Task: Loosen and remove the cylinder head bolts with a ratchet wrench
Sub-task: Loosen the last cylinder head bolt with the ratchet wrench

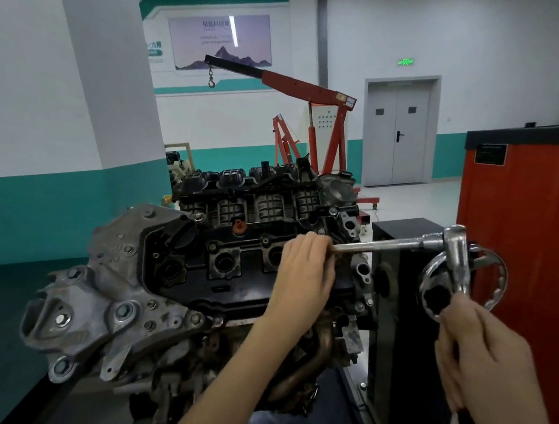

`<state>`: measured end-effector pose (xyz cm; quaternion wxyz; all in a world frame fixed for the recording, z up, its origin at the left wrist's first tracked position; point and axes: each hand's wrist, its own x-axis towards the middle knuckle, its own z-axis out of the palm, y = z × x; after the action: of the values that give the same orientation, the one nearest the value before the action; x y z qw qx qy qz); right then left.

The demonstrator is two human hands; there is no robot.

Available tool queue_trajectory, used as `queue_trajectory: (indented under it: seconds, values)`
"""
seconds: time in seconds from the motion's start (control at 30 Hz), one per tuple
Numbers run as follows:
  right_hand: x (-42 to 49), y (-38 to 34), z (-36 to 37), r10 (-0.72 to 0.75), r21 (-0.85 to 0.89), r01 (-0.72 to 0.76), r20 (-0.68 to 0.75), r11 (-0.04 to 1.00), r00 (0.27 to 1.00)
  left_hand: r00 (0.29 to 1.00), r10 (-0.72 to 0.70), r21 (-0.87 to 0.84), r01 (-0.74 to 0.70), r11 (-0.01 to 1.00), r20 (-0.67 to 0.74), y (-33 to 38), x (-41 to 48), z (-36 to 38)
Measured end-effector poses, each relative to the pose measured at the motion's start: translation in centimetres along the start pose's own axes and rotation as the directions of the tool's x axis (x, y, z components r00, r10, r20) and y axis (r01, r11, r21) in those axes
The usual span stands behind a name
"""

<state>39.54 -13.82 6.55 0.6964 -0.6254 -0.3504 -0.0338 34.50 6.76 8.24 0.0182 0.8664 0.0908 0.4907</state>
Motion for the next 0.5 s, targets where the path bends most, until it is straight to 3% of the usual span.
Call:
queue_trajectory:
  seconds: [0.13, 0.3, 0.5]
  values:
    - [1.8, 0.9, -0.9, -0.083, -0.174, 0.066, -0.095, 0.983, 0.992, 0.997, -0.032, -0.028, 0.030, 0.999, -0.073, 2.5, 2.0, 4.7]
    - [2.9, 3.6, -0.7, -0.080, -0.324, 0.043, -0.104, 0.945, 0.991, 0.994, -0.091, -0.052, 0.087, 0.995, -0.066, 2.5, 2.0, 7.7]
    - [4.5, 3.7, 0.7, -0.248, -0.425, 0.224, -0.002, 0.877, 0.969, 0.980, -0.193, -0.057, 0.190, 0.980, -0.050, 0.8, 2.3, 8.4]
